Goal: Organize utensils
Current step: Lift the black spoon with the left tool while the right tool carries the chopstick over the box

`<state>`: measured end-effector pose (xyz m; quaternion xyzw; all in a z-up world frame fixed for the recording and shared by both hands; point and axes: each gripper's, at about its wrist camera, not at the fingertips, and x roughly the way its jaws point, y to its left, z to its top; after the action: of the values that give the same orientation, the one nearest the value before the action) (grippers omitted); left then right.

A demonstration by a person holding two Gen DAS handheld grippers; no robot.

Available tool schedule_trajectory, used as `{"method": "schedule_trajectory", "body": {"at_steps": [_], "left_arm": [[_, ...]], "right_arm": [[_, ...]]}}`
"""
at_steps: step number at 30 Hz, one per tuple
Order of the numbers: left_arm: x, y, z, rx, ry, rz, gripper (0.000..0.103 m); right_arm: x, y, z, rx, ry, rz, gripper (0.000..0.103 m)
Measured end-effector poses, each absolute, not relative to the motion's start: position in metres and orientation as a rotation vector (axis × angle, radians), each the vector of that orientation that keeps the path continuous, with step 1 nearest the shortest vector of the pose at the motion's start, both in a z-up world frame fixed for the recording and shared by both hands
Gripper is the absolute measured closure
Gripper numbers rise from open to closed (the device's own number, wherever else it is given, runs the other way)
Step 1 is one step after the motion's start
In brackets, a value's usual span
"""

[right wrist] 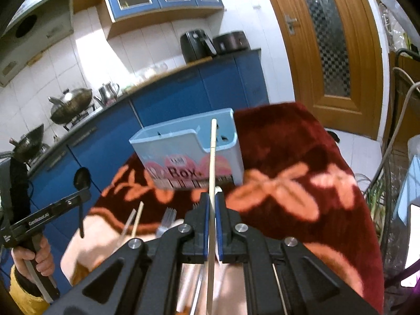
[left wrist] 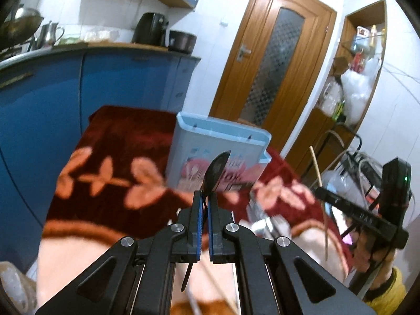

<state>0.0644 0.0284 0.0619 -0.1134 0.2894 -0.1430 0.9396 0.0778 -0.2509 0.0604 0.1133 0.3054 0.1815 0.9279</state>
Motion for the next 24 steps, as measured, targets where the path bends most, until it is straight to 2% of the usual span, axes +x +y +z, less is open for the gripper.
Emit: {"method": "schedule_trajectory", "body": {"at_steps": [14, 24], "left_arm": [[0.152, 0.010, 0.114, -0.294, 0.418, -0.319, 0.100], [0.214, 0.008, 0.102, -0.345, 0.344, -0.285, 0.100]], "right_arm": [[0.132, -0.231, 0.105, 0.204, 0.487, 0.385, 0.097], [0.192, -0.219, 0.121, 0.180, 0.410, 0.378, 0.097]]}}
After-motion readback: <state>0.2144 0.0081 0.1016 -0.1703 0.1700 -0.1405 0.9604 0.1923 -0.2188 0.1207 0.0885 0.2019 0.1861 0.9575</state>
